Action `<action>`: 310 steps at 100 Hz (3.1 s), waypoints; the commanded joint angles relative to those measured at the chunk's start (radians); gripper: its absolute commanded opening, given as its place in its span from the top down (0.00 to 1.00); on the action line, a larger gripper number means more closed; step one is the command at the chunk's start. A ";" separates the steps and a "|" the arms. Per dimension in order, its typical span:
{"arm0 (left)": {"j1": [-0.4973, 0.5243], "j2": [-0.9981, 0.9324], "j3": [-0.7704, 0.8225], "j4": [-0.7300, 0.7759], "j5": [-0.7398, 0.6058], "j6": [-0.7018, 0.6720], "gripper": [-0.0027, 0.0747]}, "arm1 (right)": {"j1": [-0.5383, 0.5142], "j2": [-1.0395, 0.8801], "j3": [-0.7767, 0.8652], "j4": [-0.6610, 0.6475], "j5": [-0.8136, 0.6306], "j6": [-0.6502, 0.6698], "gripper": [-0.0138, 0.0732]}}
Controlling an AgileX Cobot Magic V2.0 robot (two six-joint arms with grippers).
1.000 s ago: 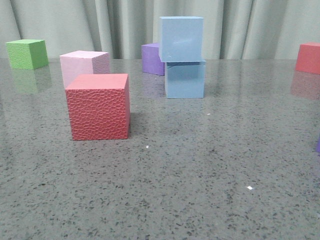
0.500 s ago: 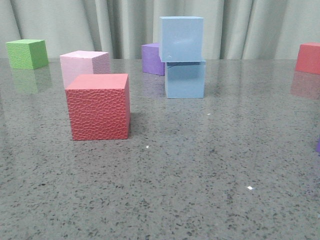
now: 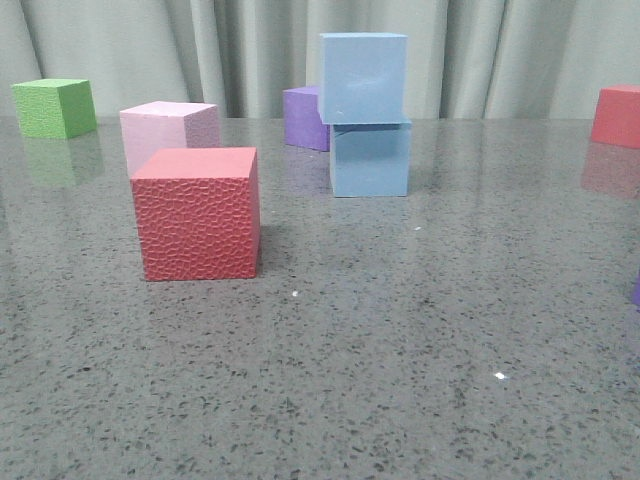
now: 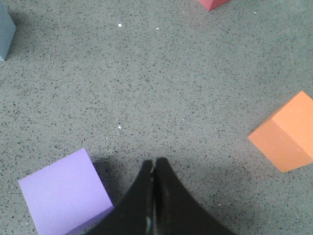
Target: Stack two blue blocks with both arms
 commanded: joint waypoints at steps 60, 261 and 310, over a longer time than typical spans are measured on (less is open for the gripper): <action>-0.005 -0.104 0.150 0.032 -0.417 -0.008 0.99 | -0.005 -0.005 -0.024 -0.022 -0.051 -0.003 0.98; 0.141 -0.688 0.746 0.209 -0.667 -0.259 0.99 | -0.005 -0.005 -0.024 -0.022 -0.052 -0.003 0.98; 0.141 -0.688 0.746 0.209 -0.667 -0.259 0.99 | -0.005 -0.005 -0.024 -0.022 -0.052 -0.003 0.98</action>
